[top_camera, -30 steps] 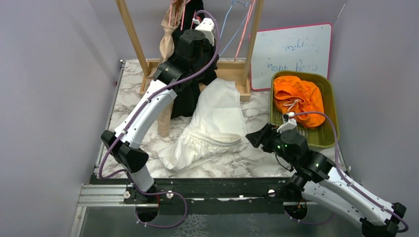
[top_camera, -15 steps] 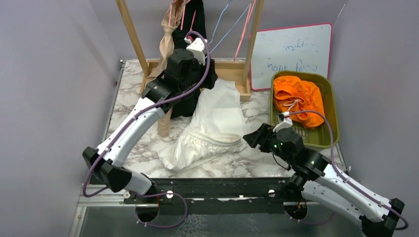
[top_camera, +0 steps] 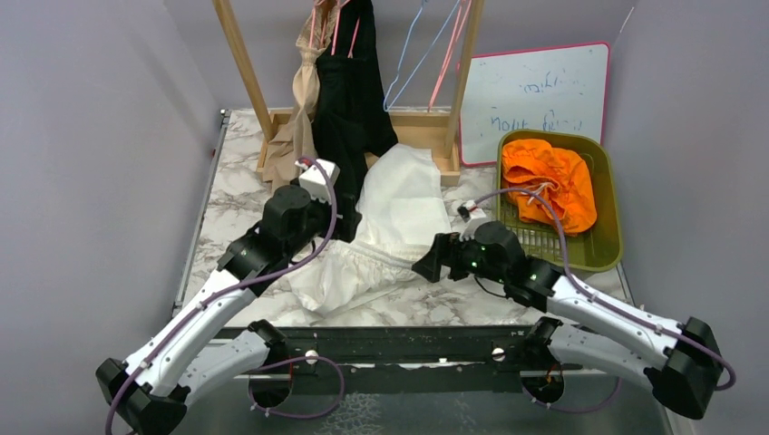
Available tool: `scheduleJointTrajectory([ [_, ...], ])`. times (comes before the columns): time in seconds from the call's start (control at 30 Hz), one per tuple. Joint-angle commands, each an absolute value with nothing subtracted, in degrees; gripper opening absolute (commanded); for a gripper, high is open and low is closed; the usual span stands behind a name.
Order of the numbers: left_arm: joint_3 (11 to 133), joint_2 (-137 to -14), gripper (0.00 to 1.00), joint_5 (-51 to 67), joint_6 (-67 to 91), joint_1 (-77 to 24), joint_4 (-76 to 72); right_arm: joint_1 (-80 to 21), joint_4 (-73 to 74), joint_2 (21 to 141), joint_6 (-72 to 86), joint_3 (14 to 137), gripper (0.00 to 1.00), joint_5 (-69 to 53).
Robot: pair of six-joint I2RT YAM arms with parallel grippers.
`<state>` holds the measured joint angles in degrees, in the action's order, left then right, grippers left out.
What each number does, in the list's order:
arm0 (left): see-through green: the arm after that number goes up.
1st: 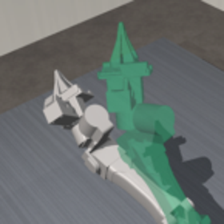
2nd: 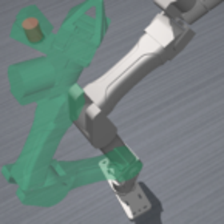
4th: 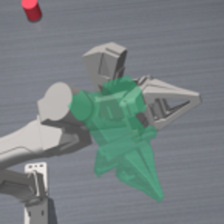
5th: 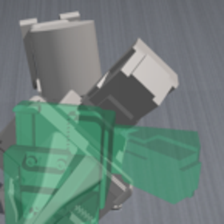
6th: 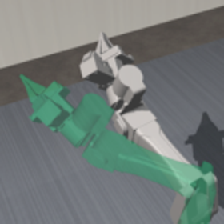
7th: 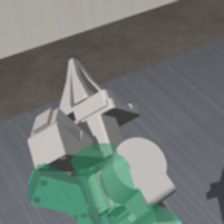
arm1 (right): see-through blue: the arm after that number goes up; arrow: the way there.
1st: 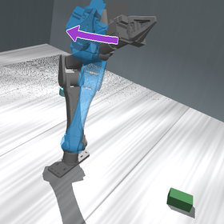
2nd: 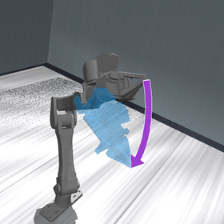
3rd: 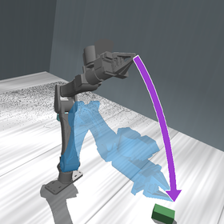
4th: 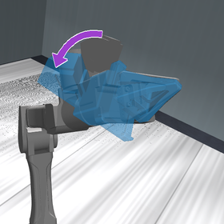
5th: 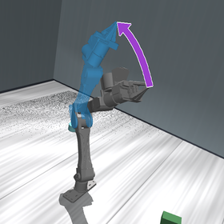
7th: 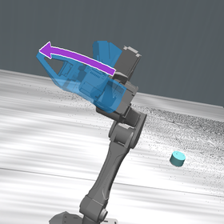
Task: Remove the shorts from the hanger
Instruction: Pick up the shorts at the center of the board.
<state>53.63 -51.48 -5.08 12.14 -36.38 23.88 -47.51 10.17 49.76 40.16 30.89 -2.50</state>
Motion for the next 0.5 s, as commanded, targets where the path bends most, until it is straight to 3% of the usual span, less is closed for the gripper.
scheduleJointTrajectory([
  [0.0, 46.41, -43.09, 0.89, -12.01, 12.12, -36.21, 21.11, -47.34, -0.48, 57.68, 21.72, 33.93, 1.0, -13.24],
  [0.27, 38.09, -34.98, 0.98, -21.37, 14.53, -36.17, 20.54, -47.45, -15.36, 72.16, -3.16, 37.98, 1.0, -15.89],
  [0.47, 38.57, -34.73, 0.99, -24.71, 15.97, -36.16, 24.1, -48.04, -12.16, 84.21, -16.53, 45.81, 1.0, -24.92],
])
